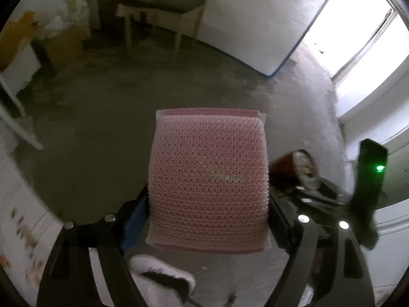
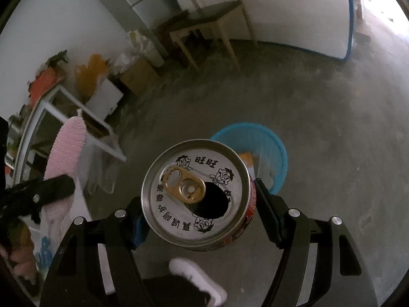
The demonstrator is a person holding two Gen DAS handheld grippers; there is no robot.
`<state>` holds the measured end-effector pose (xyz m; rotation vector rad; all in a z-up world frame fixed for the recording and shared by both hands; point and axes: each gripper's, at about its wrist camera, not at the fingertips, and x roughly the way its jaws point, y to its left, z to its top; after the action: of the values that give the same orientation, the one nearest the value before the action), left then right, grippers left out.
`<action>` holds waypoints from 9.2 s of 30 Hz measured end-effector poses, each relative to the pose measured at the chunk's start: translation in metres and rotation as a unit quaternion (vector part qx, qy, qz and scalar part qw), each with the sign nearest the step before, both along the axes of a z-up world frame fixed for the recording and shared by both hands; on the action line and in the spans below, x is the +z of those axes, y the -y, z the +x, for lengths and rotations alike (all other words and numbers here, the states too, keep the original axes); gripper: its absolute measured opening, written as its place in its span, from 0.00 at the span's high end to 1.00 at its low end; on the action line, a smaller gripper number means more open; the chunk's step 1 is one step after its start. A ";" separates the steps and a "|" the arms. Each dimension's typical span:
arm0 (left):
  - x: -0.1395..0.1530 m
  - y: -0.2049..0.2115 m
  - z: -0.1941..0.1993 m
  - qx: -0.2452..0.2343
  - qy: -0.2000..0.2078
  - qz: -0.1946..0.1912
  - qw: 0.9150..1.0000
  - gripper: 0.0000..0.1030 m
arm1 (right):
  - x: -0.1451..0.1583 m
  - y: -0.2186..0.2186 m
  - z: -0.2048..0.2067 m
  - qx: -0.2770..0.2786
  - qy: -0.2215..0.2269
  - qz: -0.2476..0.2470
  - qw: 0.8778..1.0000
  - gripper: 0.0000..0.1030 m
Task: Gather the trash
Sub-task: 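Open both grippers over the wastebasket, dropping sponge and can in, then move both open grippers back over the table toward the remaining trash, then grasp the blue plastic bag with the left gripper while the right grasps the orange peel, then lift the bag and orange peel and carry both toward the blue wastebasket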
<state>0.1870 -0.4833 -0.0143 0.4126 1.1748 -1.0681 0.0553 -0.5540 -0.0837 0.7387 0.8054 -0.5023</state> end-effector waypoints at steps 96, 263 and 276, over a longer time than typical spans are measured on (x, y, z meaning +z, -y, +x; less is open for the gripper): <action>-0.014 -0.455 0.195 0.268 0.018 0.133 0.954 0.75 | 0.009 -0.387 0.295 0.508 -0.048 -0.064 0.858 1.00; 0.007 -0.349 -0.012 0.231 0.151 0.025 0.961 0.85 | 0.029 -0.257 0.091 0.351 0.035 0.061 0.934 0.93; 0.023 -0.197 0.012 0.102 -0.005 -0.067 0.993 0.85 | 0.008 -0.071 -0.016 0.071 0.036 0.085 0.993 0.92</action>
<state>0.1988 -0.2866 0.0086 0.1789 1.1203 -0.9646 0.0390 -0.4832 -0.0757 0.8455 0.8332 -0.2806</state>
